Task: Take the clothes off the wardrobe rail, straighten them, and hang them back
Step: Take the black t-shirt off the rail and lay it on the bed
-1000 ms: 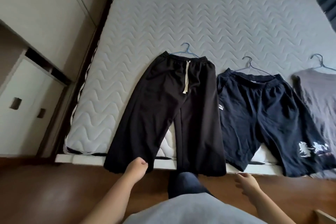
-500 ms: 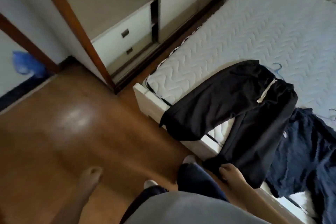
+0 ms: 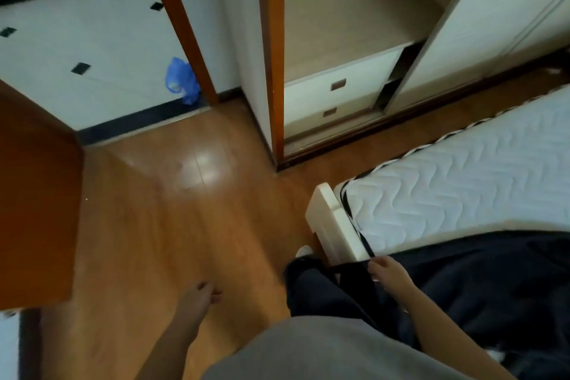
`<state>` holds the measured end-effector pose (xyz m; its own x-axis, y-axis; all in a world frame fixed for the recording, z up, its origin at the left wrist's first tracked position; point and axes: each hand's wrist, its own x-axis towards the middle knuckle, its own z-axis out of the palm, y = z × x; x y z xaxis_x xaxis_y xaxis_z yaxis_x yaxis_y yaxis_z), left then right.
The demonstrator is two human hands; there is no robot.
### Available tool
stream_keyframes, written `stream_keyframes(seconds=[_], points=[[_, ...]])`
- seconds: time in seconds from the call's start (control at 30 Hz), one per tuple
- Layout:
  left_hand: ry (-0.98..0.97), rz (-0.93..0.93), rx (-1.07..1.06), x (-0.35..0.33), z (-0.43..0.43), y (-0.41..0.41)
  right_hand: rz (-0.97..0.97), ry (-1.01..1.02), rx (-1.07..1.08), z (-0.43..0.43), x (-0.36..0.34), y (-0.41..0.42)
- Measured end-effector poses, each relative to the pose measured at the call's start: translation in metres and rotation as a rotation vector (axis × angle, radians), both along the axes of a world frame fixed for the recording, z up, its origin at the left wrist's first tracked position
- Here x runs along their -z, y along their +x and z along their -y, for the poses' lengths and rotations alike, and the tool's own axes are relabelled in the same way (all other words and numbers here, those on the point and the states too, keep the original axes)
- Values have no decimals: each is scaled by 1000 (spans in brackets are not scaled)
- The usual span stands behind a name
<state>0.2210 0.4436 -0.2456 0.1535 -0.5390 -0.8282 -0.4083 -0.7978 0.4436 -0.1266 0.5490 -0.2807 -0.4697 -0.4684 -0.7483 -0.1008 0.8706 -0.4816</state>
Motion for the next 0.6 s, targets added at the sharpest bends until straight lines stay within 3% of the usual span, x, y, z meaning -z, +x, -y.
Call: stream_keyframes(seconds=[0.23,0.33,0.6], points=[[-342,34,570,-61,132,-139,45,-42,161,96,-30,-92],[-446,16,706,-85,164,-180,30,-35,273,106,-36,-122],[-404,-81,891,-74,271,-218,41,52,703,111,-26,-138]])
